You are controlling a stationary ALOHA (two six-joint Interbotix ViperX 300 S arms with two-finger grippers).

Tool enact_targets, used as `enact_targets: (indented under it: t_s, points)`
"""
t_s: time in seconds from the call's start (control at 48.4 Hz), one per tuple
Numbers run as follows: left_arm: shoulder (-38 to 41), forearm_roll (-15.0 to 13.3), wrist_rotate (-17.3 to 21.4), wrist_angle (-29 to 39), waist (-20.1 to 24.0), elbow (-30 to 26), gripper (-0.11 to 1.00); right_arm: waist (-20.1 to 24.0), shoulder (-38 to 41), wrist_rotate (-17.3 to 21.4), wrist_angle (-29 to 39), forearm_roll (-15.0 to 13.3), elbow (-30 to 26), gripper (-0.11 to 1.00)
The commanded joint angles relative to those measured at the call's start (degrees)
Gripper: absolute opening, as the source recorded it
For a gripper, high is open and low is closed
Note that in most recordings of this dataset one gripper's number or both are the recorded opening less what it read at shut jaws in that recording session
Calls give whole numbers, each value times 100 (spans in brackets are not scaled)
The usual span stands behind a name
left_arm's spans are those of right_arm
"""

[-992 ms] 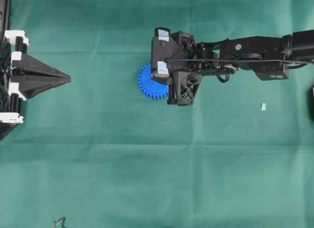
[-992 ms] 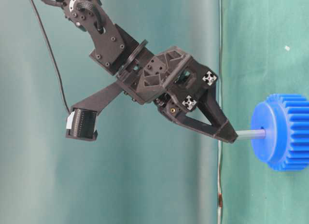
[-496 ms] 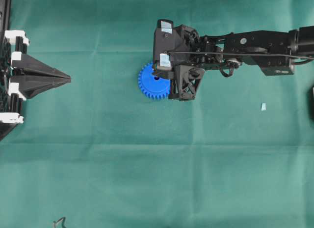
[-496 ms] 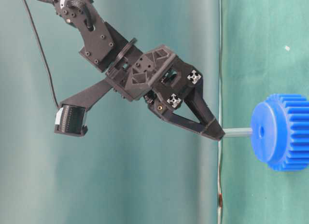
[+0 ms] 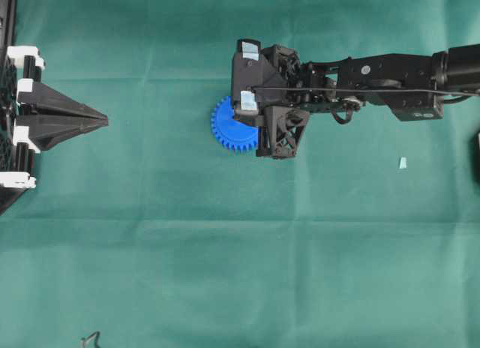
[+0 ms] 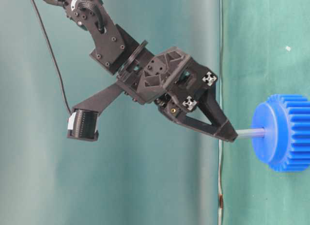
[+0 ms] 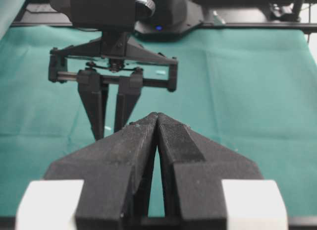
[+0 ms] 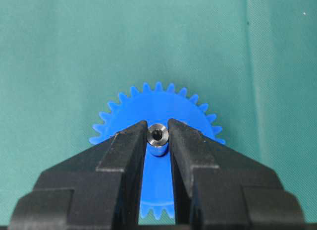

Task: Insert the shaft into the center hole of the gear.
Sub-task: 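Lower the shaft into the gear's center hole with the right gripper, then open the right gripper and lift it away from the gear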

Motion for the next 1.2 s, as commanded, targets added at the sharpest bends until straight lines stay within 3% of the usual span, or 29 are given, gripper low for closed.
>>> enact_targets:
  t_s: [0.0, 0.475, 1.033, 1.095, 1.178]
  points:
    - [18, 9, 0, -26, -9, -158, 0, 18, -105, 9, -79, -9, -26, 16]
    - [18, 9, -18, -26, 0, -167, 0, 18, 431, 18, -615, 26, -9, 16]
    - [18, 9, -9, -26, -9, -167, 0, 18, 448, 26, -141, 44, 9, 17]
    - [18, 18, -9, -26, -9, -167, 0, 18, 448, 26, -123, 35, 9, 25]
    - [18, 18, 0, -26, -9, -167, 0, 18, 396, 26, -97, 35, 0, 48]
